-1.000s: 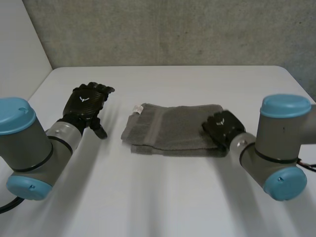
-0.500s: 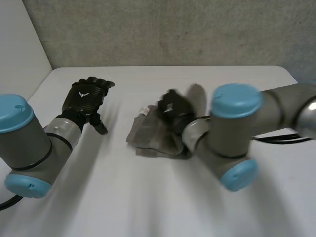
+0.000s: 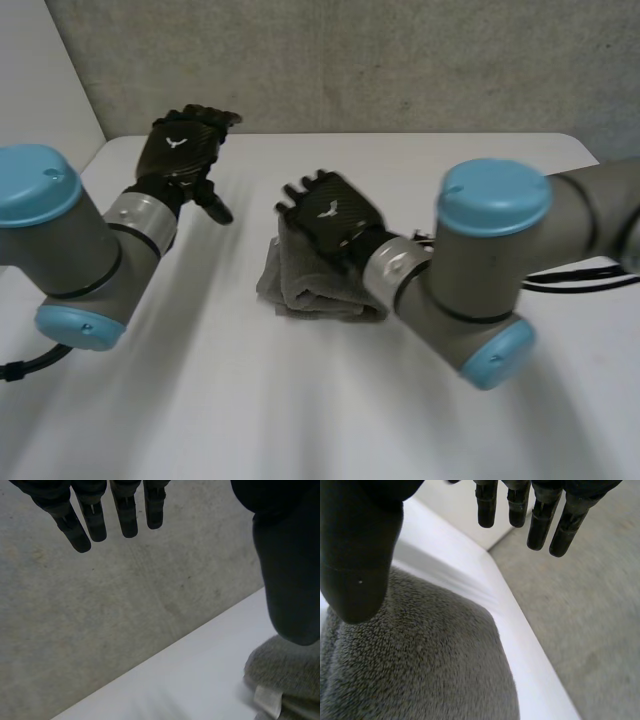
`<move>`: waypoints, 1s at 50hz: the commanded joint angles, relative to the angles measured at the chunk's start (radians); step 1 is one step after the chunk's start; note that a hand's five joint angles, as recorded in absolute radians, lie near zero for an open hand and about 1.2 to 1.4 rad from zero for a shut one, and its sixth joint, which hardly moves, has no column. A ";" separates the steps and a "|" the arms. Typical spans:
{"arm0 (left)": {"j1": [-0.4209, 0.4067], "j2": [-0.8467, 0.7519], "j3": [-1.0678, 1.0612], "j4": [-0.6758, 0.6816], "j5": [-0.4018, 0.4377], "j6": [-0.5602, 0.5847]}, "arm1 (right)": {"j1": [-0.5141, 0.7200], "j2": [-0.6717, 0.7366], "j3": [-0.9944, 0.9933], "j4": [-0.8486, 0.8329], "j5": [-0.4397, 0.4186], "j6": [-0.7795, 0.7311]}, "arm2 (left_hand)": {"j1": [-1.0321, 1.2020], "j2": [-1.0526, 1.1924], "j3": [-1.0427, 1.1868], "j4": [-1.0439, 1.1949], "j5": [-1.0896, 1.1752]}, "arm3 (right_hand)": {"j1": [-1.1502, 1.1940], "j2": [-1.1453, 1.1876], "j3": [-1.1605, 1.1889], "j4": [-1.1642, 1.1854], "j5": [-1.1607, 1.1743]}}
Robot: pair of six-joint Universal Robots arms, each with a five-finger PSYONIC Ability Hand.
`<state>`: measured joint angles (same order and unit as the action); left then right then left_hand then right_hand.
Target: Fold the towel.
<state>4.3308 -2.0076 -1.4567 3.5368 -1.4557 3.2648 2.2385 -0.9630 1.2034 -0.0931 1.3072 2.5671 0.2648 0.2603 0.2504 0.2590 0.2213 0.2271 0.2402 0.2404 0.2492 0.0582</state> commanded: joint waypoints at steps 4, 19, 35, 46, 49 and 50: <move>-0.097 -0.105 0.055 -0.044 0.001 -0.102 | -0.106 -0.037 0.059 0.024 0.006 0.263 | -0.072 -0.067 -0.057 -0.066 -0.203 | -0.053 -0.066 -0.066 -0.075 -0.058; -0.171 -0.333 0.133 -0.166 -0.052 -0.034 | -0.158 0.187 -0.039 0.148 0.038 0.344 | -0.078 -0.073 -0.063 -0.072 -0.209 | -0.053 -0.066 -0.066 -0.075 -0.058; -0.169 0.020 0.128 -0.231 -0.091 -0.134 | -0.227 -0.238 0.065 0.064 0.093 0.436 | -0.084 -0.079 -0.069 -0.078 -0.215 | -0.053 -0.066 -0.066 -0.075 -0.058; -0.096 0.158 0.196 -0.406 -0.169 -0.160 | -0.300 -0.326 0.050 0.069 0.271 0.472 | -0.086 -0.082 -0.072 -0.081 -0.218 | -0.053 -0.066 -0.066 -0.075 -0.058; -0.086 0.164 0.217 -0.443 -0.173 -0.163 | -0.301 -0.326 0.042 0.073 0.288 0.467 | -0.084 -0.079 -0.069 -0.078 -0.215 | -0.053 -0.066 -0.066 -0.075 -0.058; -0.082 0.165 0.222 -0.452 -0.175 -0.163 | -0.304 -0.326 0.042 0.073 0.288 0.466 | -0.084 -0.079 -0.069 -0.078 -0.215 | -0.053 -0.066 -0.066 -0.075 -0.058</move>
<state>4.2203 -1.8535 -1.2727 3.1577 -1.6146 3.1028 1.9393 -1.2950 1.2601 -0.0293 1.5565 3.0416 0.2626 0.2602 0.2460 0.2590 0.2174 0.2158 0.2402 0.2403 0.2491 0.0582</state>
